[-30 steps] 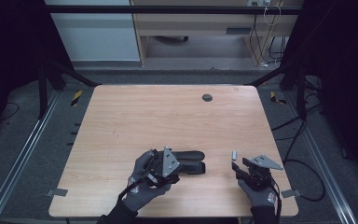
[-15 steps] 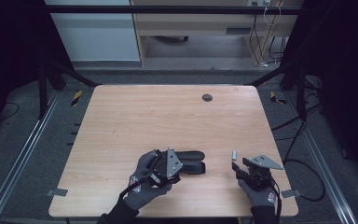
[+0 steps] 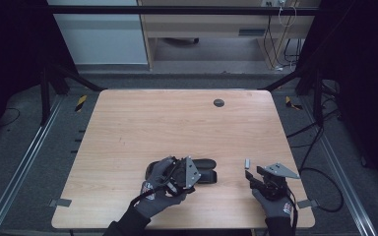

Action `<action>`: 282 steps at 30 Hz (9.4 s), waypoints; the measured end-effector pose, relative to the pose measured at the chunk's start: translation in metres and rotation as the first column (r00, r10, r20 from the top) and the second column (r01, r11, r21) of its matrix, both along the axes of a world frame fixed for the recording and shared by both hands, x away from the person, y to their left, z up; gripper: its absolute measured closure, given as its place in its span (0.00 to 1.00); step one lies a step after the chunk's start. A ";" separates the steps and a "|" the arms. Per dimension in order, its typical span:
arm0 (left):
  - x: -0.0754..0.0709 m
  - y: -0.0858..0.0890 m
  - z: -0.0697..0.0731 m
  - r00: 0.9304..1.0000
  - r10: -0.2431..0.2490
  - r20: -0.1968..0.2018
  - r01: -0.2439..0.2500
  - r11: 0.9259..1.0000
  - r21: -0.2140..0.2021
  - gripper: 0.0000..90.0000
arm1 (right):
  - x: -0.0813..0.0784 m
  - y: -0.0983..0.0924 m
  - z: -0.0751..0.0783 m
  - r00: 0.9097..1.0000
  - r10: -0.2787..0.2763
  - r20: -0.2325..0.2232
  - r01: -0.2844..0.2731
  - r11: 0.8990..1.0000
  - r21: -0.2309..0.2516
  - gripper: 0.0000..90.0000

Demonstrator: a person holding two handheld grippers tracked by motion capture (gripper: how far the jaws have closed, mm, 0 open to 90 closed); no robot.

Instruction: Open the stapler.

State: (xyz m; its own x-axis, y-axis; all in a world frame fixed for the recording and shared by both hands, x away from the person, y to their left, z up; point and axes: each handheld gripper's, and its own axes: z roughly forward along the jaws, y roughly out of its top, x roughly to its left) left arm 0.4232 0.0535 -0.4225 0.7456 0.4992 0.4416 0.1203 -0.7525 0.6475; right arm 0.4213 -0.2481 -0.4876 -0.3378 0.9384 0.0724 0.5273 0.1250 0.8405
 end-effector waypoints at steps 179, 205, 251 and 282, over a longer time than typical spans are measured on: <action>-0.007 0.065 0.051 0.949 0.201 0.245 -0.151 0.966 -0.210 0.67 | 0.019 0.102 -0.021 0.955 0.295 -0.036 -0.290 0.951 0.109 1.00; -0.006 0.120 0.054 0.948 0.288 0.135 -0.203 0.874 -0.442 0.68 | 0.019 0.102 -0.021 0.954 0.296 -0.034 -0.291 0.951 0.107 1.00; -0.005 0.194 0.035 0.919 0.393 -0.033 -0.318 0.688 -0.652 0.66 | 0.019 0.102 -0.021 0.954 0.297 -0.031 -0.293 0.950 0.108 1.00; -0.004 0.225 0.020 0.897 0.432 -0.095 -0.378 0.638 -0.671 0.61 | 0.019 0.103 -0.020 0.955 0.294 -0.033 -0.290 0.952 0.101 1.00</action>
State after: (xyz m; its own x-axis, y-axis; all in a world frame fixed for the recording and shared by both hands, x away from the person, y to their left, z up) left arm 0.4195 0.2785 -0.4030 0.3788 0.9219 -0.0811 0.2446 -0.0152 0.9695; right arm 0.4400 -0.1452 -0.5080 -0.5900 0.7875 0.1779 0.5188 0.2010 0.8309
